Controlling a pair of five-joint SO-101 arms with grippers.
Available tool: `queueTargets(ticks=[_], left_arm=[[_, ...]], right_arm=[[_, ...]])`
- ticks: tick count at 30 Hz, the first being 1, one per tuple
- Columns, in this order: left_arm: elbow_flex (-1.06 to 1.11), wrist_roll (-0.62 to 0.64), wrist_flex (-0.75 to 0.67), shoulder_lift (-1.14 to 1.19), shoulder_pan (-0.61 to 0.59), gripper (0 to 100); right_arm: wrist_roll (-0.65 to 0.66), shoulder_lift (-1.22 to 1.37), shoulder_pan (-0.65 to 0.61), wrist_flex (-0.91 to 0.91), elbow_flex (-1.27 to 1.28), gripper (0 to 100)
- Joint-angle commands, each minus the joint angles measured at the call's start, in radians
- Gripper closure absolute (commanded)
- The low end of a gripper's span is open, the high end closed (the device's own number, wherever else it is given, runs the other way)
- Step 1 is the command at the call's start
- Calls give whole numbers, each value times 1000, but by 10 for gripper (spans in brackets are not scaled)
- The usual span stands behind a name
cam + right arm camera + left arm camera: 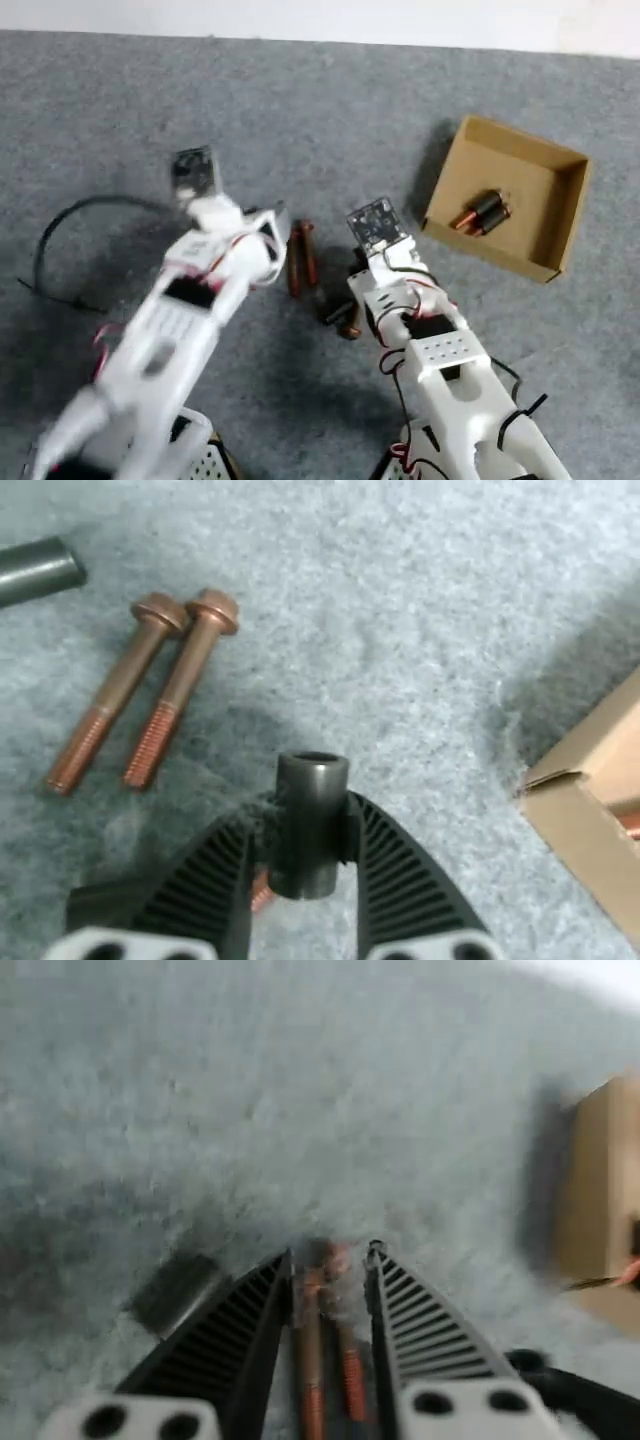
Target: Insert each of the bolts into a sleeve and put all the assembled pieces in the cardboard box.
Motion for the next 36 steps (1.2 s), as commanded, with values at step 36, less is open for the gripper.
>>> queueTargets(ticks=[36], left_arm=[[-423, -63, 192, 657, 56, 874]], right_arm=[[11, -31, 13, -33, -8, 994]])
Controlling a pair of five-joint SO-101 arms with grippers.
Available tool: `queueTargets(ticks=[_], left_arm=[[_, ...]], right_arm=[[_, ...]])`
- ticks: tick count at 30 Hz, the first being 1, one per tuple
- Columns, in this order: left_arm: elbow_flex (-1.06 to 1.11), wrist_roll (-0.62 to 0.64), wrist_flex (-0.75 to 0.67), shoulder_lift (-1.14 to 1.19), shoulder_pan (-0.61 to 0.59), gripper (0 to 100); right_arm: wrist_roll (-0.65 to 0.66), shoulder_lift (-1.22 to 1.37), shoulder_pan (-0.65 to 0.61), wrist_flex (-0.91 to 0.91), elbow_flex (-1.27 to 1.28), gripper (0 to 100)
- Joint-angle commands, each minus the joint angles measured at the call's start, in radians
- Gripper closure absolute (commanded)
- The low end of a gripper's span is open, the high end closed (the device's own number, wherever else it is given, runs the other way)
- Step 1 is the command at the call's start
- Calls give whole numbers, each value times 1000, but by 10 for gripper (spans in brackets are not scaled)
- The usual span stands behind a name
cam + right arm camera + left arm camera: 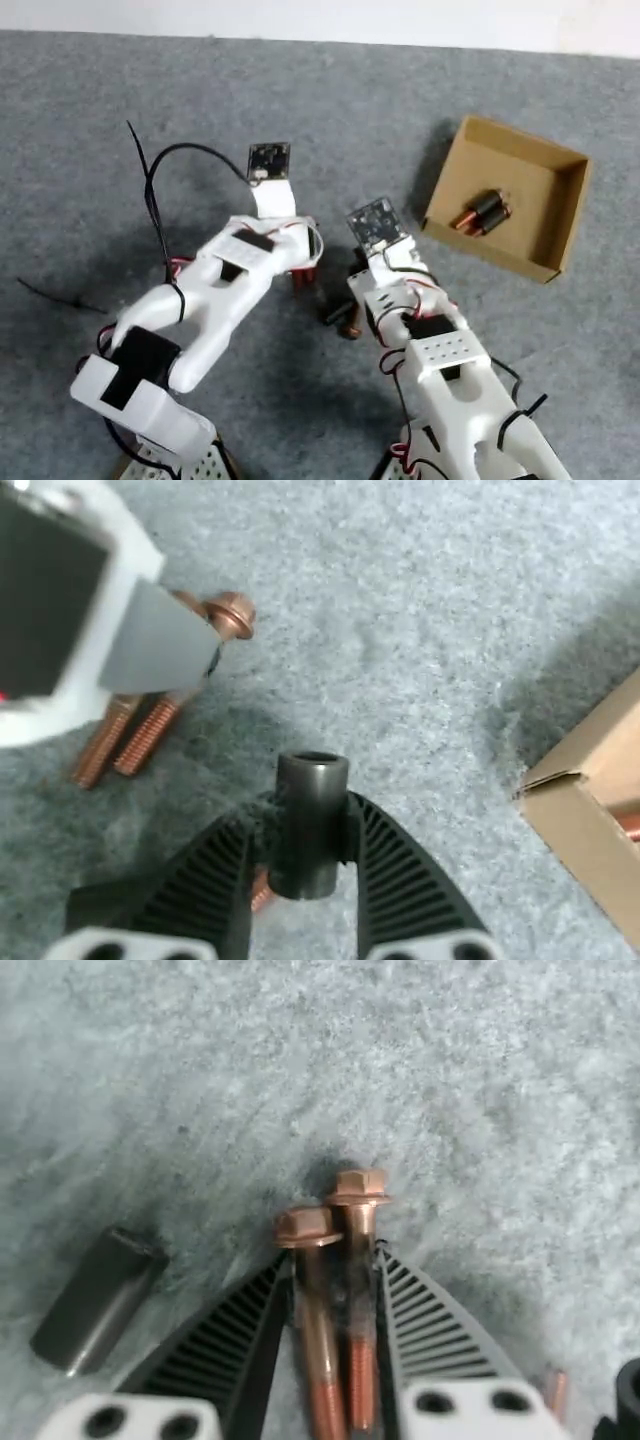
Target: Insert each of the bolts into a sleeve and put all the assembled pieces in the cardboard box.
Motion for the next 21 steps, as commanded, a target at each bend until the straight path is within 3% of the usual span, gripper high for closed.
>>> queueTargets(ticks=[1, 9, 15, 21], left_arm=[[-68, -9, 114, 5, -35, 874], [-104, -8, 120, 62, -62, 874], [-194, 43, 239, 107, -70, 874], [-216, 46, 247, 131, -74, 874]], right_arm=[[8, -31, 13, -33, -8, 994], [8, -25, 13, -33, -8, 994], [8, -22, 13, -33, -8, 994], [8, -22, 13, -33, -8, 994]])
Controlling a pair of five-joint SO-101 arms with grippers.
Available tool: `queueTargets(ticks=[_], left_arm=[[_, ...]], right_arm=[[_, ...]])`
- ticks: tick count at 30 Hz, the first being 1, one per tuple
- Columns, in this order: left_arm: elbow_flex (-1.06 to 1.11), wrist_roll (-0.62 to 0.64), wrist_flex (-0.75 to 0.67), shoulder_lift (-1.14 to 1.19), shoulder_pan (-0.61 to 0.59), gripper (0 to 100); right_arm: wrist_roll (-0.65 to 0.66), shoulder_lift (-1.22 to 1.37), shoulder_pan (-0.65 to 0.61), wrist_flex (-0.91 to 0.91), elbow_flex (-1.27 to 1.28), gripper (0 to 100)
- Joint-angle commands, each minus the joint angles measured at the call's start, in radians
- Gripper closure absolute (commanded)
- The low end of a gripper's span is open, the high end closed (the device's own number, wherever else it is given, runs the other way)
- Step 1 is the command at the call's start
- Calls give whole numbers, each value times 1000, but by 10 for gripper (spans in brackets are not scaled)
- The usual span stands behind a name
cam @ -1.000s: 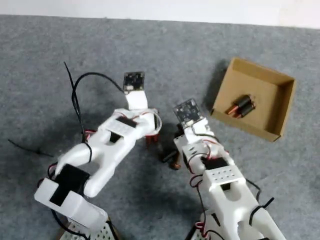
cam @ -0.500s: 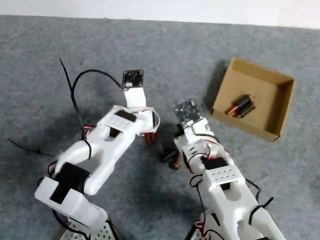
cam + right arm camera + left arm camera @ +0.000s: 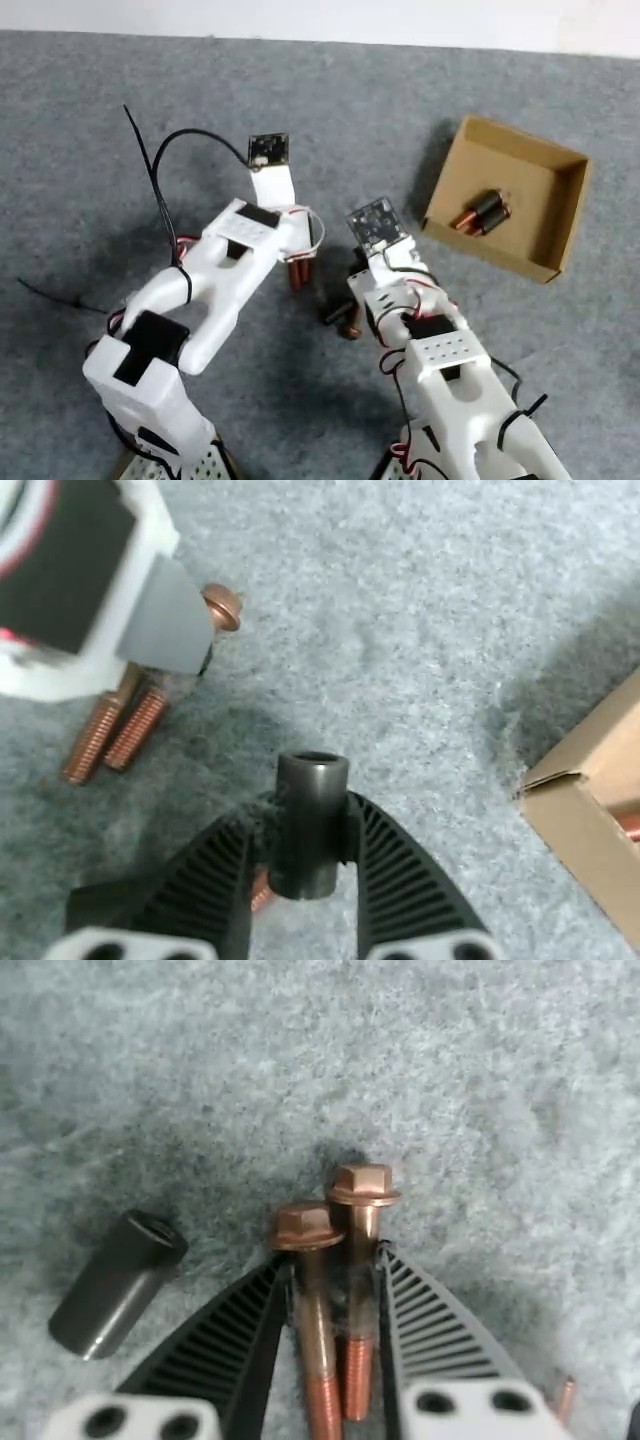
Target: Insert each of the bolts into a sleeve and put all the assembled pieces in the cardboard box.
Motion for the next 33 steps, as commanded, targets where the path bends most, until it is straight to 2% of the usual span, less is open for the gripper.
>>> queueTargets(ticks=[1, 8, 17, 33], left_arm=[[-13, 6, 20, 7, -30, 874], [-12, 6, 86, -51, -22, 874], [105, 5, 80, -214, -30, 874], [107, 8, 83, -226, -33, 875]], right_arm=[[8, -22, 13, -33, -8, 994], [8, -22, 13, -35, -10, 994], [8, -22, 13, -35, -10, 994], [8, -22, 15, -35, -10, 994]])
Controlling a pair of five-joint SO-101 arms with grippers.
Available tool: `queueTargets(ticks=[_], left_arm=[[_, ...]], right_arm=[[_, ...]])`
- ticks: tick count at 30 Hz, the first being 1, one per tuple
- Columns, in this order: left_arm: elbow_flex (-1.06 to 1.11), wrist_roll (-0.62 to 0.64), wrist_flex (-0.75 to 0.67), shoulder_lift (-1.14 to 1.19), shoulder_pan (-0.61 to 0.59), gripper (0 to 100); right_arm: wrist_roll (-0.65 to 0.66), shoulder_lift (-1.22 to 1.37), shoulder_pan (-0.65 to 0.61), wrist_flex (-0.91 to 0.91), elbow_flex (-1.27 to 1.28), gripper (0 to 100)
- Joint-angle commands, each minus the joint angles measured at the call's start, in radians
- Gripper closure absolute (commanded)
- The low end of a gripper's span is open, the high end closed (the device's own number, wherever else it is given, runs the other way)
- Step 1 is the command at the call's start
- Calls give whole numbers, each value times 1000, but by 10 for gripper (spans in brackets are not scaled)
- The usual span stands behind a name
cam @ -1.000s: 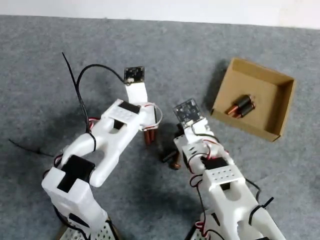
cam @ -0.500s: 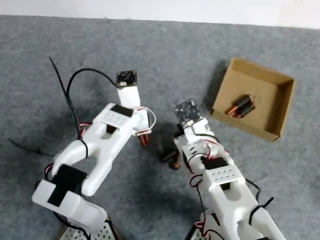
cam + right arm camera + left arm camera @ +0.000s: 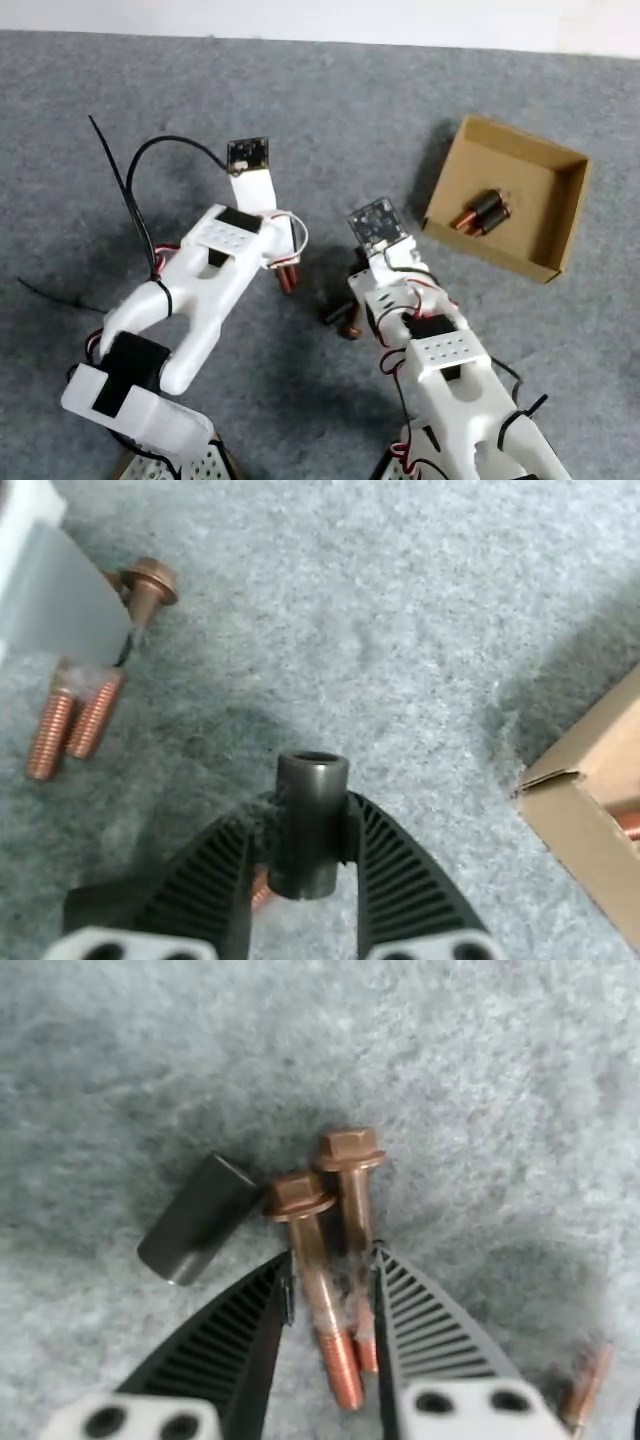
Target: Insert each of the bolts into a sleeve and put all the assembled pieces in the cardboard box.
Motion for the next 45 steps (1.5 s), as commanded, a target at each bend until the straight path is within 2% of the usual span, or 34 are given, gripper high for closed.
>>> queueTargets(ticks=[1, 5, 6, 13, 20, 26, 29, 45], left_arm=[[-2, 11, 11, -56, -21, 886], [-10, 12, 11, -56, -42, 995], [-8, 11, 11, -56, -38, 995], [-4, 11, 11, -45, -33, 869], [-4, 6, 6, -45, 10, 867], [7, 17, -20, -31, -4, 867], [8, 87, -21, 18, -27, 867], [-64, 94, -20, 120, -22, 867]], right_arm=[[8, -22, 10, -35, -10, 994], [9, -22, 10, -35, -10, 994], [9, -22, 10, -35, -10, 994], [9, -22, 10, -35, -10, 994], [9, -22, 10, -35, -10, 994], [9, -22, 10, -35, -10, 994], [9, -22, 10, -35, -10, 994], [9, -22, 10, -35, -10, 994]])
